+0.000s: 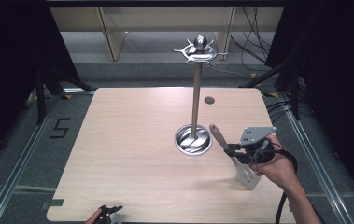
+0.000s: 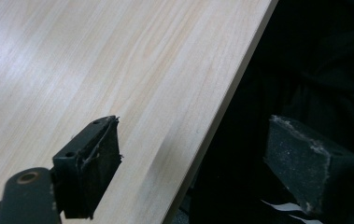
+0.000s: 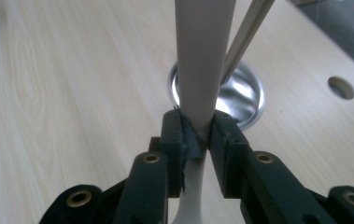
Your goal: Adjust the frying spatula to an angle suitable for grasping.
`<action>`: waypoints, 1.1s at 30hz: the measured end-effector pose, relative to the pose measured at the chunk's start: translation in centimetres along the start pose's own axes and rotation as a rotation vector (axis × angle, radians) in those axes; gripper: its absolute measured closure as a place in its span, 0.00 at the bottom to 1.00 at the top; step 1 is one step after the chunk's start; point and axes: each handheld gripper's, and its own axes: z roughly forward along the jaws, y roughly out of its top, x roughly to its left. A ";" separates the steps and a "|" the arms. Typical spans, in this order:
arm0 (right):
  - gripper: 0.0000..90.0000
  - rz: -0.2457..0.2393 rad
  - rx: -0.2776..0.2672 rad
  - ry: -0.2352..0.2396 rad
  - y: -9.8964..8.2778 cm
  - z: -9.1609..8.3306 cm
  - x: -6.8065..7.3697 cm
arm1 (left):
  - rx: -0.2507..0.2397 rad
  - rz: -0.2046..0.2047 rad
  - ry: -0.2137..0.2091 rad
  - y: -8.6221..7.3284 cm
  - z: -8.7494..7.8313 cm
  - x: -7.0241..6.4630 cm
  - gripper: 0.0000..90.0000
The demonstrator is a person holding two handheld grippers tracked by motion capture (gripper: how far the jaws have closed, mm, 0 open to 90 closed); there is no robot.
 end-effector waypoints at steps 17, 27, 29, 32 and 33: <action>0.85 0.102 -0.254 -0.012 4.4 -0.8 -1.8 | -0.010 0.006 -0.028 0.0 0.1 -0.1 0.19; 0.85 0.078 -0.297 -0.068 7.7 -2.0 -2.2 | -0.008 0.007 -0.022 0.0 0.1 -0.1 0.19; 0.85 0.067 -0.293 -0.076 8.4 -2.3 -2.3 | -0.006 0.009 -0.016 0.0 0.1 -0.1 0.19; 0.85 0.066 -0.294 -0.076 8.9 -2.5 -2.5 | -0.008 0.006 -0.028 0.0 0.1 -0.1 0.19; 0.85 0.066 -0.301 -0.090 9.4 -2.7 -2.7 | -0.006 0.010 -0.007 0.0 0.2 -0.2 0.19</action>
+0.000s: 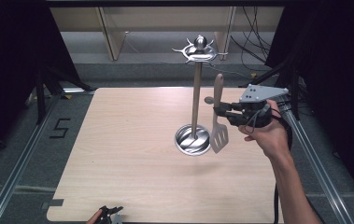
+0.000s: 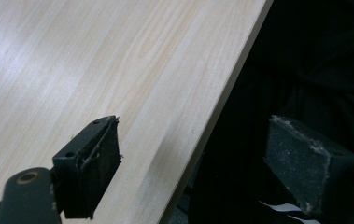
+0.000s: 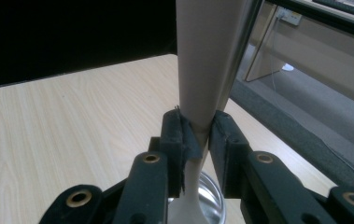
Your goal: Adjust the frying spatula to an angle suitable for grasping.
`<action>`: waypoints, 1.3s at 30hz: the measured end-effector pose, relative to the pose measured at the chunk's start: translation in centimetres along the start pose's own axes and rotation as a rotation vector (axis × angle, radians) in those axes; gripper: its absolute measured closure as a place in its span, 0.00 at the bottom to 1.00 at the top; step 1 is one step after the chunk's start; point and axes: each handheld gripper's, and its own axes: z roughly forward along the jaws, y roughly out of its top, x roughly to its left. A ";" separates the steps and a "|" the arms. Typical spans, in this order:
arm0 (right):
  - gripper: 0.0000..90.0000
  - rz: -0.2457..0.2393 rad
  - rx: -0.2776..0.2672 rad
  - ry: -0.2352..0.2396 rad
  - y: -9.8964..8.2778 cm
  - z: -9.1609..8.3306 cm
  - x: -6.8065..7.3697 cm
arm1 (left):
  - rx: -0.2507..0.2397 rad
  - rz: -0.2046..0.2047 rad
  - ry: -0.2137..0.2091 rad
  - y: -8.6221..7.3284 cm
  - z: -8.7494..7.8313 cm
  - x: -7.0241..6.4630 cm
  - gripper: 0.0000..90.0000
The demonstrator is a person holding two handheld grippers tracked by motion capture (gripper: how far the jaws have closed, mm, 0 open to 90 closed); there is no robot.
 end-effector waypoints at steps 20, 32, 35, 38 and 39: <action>0.85 -0.006 0.061 -0.048 2.7 0.9 -0.7 | 0.000 0.007 -0.002 0.1 -0.2 -0.1 0.19; 0.85 0.025 0.102 -0.031 2.7 1.1 -0.8 | 0.003 0.005 -0.005 0.1 -0.1 -0.1 0.19; 0.85 0.027 0.100 -0.031 2.7 1.2 -0.9 | 0.004 0.006 -0.008 0.1 -0.1 -0.1 0.19; 0.85 0.037 0.111 -0.036 2.9 1.7 -1.0 | -0.003 0.009 0.004 0.1 0.0 -0.2 0.19; 0.85 0.037 0.111 -0.036 2.9 1.7 -1.0 | -0.003 0.009 0.004 0.1 0.0 -0.2 0.19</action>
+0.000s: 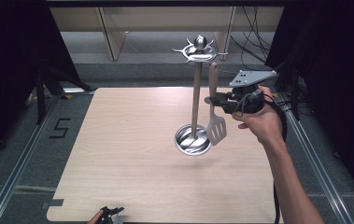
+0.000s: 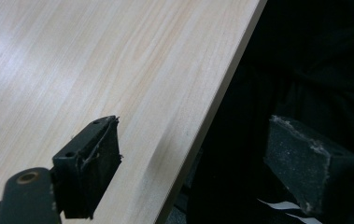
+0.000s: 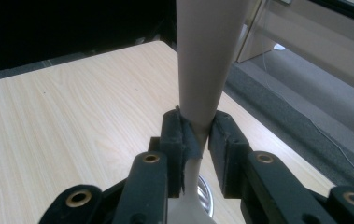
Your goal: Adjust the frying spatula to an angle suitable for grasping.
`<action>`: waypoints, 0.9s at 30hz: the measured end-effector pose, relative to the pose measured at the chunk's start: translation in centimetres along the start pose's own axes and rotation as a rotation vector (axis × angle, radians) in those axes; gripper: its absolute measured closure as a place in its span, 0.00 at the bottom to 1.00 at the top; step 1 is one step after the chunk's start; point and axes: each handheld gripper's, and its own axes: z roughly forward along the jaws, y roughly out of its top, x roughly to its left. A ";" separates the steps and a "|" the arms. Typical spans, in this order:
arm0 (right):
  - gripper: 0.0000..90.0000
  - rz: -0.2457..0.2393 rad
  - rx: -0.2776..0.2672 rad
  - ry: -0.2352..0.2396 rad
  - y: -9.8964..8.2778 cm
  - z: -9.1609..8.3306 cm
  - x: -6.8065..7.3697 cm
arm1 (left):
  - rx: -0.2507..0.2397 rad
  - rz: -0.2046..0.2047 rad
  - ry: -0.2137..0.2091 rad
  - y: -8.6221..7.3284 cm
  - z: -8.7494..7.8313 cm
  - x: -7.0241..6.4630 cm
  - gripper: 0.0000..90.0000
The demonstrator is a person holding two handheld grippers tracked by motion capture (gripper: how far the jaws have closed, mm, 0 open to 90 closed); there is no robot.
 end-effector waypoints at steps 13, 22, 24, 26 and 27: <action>0.85 0.007 -0.019 0.012 0.3 0.9 0.1 | 0.004 -0.002 -0.026 0.0 0.0 0.1 0.19; 0.83 0.023 -0.048 0.009 -0.1 1.0 0.4 | 0.008 0.000 -0.012 0.0 0.2 0.0 0.19; 0.79 0.023 -0.055 -0.011 -0.2 0.9 0.6 | 0.006 0.001 -0.005 0.0 0.2 0.0 0.19; 0.74 0.032 -0.066 -0.007 -0.3 0.5 0.7 | 0.011 0.000 -0.011 0.0 0.1 0.0 0.19; 0.73 0.038 -0.067 0.003 -0.4 0.3 0.8 | 0.008 -0.005 -0.014 0.0 0.0 0.0 0.19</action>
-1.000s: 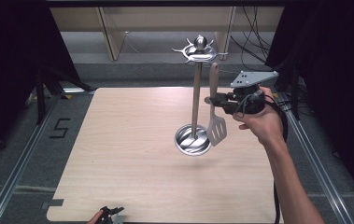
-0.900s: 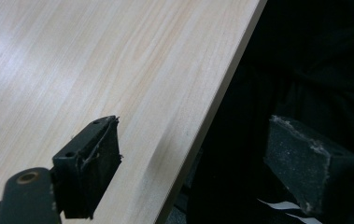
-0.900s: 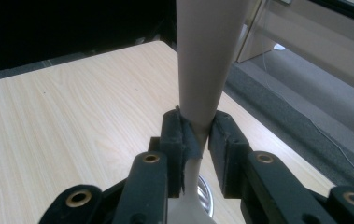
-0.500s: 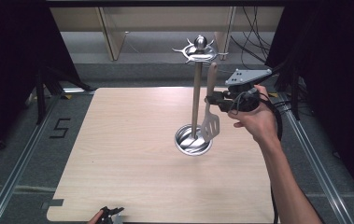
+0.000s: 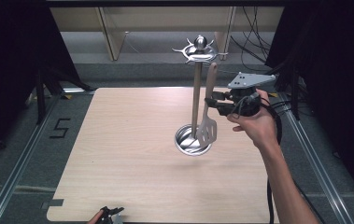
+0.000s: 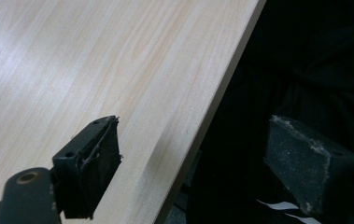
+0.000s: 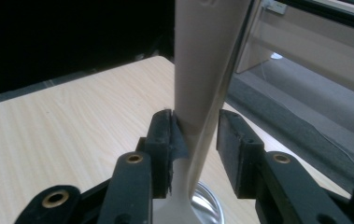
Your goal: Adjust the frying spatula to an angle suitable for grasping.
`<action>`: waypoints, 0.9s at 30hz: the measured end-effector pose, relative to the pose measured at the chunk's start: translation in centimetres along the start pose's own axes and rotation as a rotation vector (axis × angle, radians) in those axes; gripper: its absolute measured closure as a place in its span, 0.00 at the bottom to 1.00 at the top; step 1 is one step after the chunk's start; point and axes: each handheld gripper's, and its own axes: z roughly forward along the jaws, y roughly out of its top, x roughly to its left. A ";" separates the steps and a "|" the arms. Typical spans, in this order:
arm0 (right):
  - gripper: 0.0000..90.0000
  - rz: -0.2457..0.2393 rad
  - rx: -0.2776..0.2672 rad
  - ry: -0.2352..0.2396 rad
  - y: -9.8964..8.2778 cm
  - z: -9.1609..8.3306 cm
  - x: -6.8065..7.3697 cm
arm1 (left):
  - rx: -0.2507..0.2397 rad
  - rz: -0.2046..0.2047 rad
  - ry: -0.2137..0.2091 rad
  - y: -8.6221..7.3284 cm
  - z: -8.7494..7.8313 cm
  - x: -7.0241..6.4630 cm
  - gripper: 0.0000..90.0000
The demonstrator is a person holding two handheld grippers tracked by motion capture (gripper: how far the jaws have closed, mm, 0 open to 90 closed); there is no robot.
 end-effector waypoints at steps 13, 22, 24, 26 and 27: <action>0.57 -0.029 -0.025 -0.034 -3.0 -2.6 1.3 | 0.004 0.001 -0.007 0.0 -0.1 0.1 0.19; 0.54 -0.001 -0.022 -0.052 -6.2 -2.6 1.4 | -0.001 -0.001 0.007 0.0 -0.1 0.1 0.19; 0.53 0.004 -0.024 -0.045 -7.0 -2.5 1.4 | -0.002 -0.002 -0.005 0.0 -0.1 0.1 0.19; 0.53 0.024 -0.010 -0.039 -7.7 -2.4 1.3 | -0.001 -0.001 -0.002 0.0 -0.1 0.1 0.19; 0.53 0.004 -0.006 -0.045 -8.0 -2.3 1.1 | -0.002 -0.001 -0.002 0.0 -0.1 0.1 0.19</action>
